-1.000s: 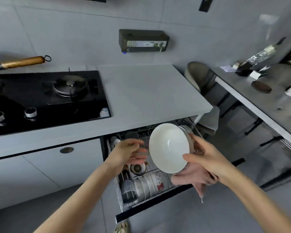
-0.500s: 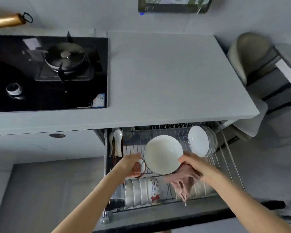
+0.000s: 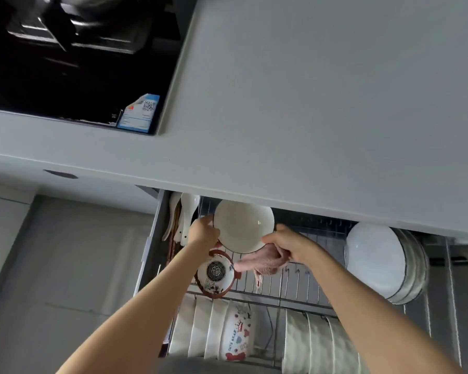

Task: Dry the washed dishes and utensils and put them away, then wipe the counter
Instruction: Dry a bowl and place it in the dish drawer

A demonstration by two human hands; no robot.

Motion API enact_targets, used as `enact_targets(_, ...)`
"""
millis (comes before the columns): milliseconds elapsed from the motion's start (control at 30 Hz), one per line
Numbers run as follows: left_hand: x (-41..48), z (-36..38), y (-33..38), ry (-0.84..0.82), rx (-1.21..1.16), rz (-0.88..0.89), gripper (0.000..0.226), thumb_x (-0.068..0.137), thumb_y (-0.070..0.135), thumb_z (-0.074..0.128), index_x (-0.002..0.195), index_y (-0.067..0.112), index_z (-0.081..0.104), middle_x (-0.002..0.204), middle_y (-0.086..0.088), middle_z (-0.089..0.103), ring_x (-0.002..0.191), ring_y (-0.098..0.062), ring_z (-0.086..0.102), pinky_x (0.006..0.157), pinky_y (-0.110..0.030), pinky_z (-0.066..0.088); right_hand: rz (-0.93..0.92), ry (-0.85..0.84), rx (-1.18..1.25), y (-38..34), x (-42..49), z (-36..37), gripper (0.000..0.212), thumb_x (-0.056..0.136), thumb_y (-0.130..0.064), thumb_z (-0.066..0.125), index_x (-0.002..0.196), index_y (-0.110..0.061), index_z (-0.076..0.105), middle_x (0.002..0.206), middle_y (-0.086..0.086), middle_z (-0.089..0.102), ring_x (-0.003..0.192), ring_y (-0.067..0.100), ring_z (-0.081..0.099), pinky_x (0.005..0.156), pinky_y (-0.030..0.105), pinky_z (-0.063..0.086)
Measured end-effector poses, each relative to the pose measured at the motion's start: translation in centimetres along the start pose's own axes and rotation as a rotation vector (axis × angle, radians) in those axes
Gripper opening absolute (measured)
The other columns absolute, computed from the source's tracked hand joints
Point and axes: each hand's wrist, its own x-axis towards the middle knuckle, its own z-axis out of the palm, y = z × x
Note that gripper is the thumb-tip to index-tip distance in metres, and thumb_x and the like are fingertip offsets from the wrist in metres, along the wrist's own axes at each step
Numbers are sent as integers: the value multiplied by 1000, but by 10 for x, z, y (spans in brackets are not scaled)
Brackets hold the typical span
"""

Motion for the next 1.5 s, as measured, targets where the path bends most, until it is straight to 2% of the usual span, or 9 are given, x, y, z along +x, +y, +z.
enact_targets(233, 23, -2, -3, 81, -62, -36, 60, 88, -14, 40, 140, 14, 42, 127, -18, 57, 103, -33, 62, 66, -30, 54, 15, -38, 30, -15, 27, 2, 40, 79, 0, 68, 114, -3, 49, 112, 15, 64, 103, 27, 63, 96, 39, 50)
enact_targets(433, -13, -15, 1, 129, 135, 42, 53, 84, -2, 50, 135, 16, 49, 103, -8, 63, 73, -20, 59, 74, -33, 56, -194, 89, -200, -12, -19, 7, 90, 80, -3, 71, 151, -17, 17, 137, 9, 50, 117, 21, 51, 101, 35, 40)
enact_targets(633, -106, -62, -10, 14, 165, 340, 48, 78, 24, 73, 123, 23, 58, 121, 6, 61, 110, -9, 56, 95, -25, 44, -479, 30, -526, -36, -128, 34, 84, 78, -13, 75, 145, -25, 26, 94, -16, 64, 96, -7, 58, 81, 6, 41)
enact_targets(800, -192, -137, -38, -174, 53, 585, 93, 57, 56, 80, 135, 50, 29, 140, 27, 37, 131, 8, 33, 105, -8, 26, -540, -108, -421, -89, -214, 105, 67, 75, -13, 78, 130, -30, 44, 112, -2, 63, 105, 10, 61, 93, 28, 49)
enact_targets(933, -247, -218, -69, 79, -8, 753, 83, 57, 75, 66, 129, 65, 27, 133, 42, 36, 134, 6, 30, 109, -16, 28, -373, -423, -126, -132, -264, 203, 45, 79, -2, 71, 120, -10, 55, 105, 14, 66, 85, 19, 67, 70, 27, 55)
enact_targets(1167, -343, -391, -175, 521, -529, 684, 64, 61, 55, 74, 116, 27, 59, 117, 7, 64, 107, -7, 60, 86, -14, 46, -150, -948, 19, -143, -346, 451, 25, 77, -20, 65, 83, 4, 73, 86, 20, 69, 72, 23, 69, 68, 30, 59)
enact_targets(1300, -394, -477, -260, 798, -722, 594, 36, 64, 40, 72, 95, 22, 69, 94, -1, 73, 83, -22, 66, 75, -37, 52, -280, -982, -244, -126, -392, 592, 62, 77, -16, 74, 129, -2, 43, 83, 9, 69, 67, 16, 66, 68, 35, 59)
enact_targets(1433, -441, -543, -337, 945, -887, 558, 24, 67, 27, 76, 89, 20, 71, 89, -11, 72, 80, -29, 67, 75, -55, 52, -489, -944, -594, -99, -439, 698, 61, 81, -9, 73, 131, -13, 39, 95, 7, 68, 65, 15, 68, 67, 36, 59)
enact_targets(1500, -458, -567, -365, 1039, -918, 570, 13, 75, 12, 73, 84, 21, 72, 82, -5, 73, 72, -22, 67, 64, -45, 55, -643, -946, -742, -84, -461, 745, 59, 73, -14, 80, 124, -15, 50, 110, 8, 66, 77, 17, 70, 76, 41, 60)
